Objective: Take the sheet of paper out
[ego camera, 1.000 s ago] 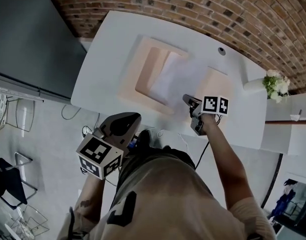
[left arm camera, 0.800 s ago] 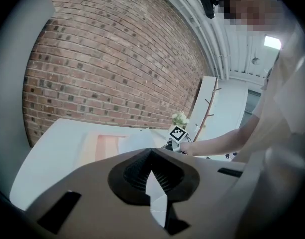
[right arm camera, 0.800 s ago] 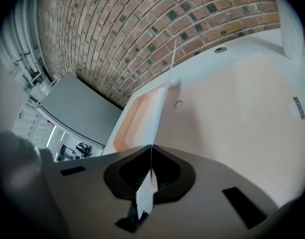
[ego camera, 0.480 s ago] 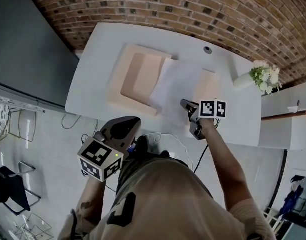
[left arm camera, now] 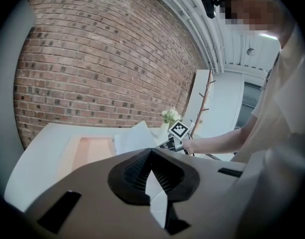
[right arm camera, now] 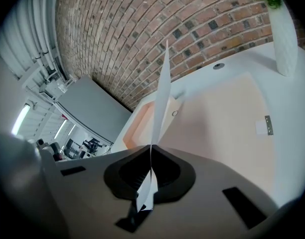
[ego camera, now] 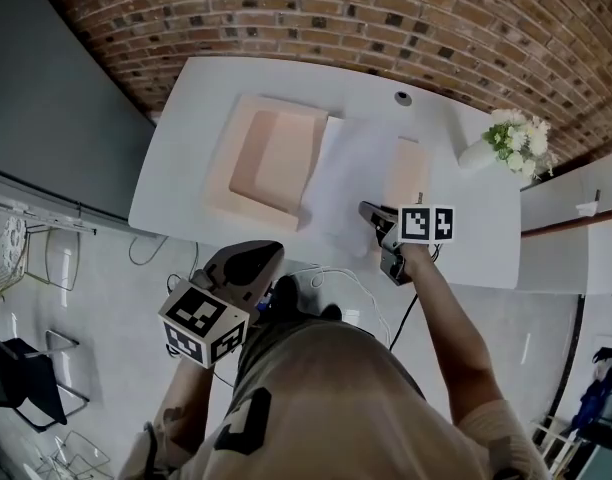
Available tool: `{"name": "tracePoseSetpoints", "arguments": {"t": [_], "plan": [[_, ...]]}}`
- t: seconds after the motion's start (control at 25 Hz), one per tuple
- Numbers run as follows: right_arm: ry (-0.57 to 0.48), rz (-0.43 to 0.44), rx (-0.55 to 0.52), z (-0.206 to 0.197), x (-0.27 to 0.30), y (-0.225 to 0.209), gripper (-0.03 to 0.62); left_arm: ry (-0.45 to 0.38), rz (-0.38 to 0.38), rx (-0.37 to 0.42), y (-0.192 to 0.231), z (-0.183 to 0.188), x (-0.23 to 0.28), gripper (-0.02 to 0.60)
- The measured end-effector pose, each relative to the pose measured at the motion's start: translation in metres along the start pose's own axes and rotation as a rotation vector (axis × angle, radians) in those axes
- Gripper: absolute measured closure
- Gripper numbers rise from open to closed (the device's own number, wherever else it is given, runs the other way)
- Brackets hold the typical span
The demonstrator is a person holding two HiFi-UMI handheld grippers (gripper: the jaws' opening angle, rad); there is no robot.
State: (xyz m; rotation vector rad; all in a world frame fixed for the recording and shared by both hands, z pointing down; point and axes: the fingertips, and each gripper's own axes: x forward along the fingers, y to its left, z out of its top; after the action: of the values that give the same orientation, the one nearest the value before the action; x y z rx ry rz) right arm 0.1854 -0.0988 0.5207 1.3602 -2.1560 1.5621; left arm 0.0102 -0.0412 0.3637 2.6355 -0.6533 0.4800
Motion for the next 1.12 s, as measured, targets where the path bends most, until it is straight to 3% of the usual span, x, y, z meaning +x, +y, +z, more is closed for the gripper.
{"name": "tracePoseSetpoints", "arguments": {"t": [0.68, 1.12], "plan": [[-0.079, 0.078, -0.01, -0.013, -0.06, 0.011, 0.569, 0.038, -0.037, 0.021, -0.041, -0.012, 0.015, 0.568], [-0.198, 0.238, 0.014, -0.015, -0.117, 0.05, 0.569, 0.056, -0.014, 0.056, -0.076, -0.015, 0.015, 0.568]]}}
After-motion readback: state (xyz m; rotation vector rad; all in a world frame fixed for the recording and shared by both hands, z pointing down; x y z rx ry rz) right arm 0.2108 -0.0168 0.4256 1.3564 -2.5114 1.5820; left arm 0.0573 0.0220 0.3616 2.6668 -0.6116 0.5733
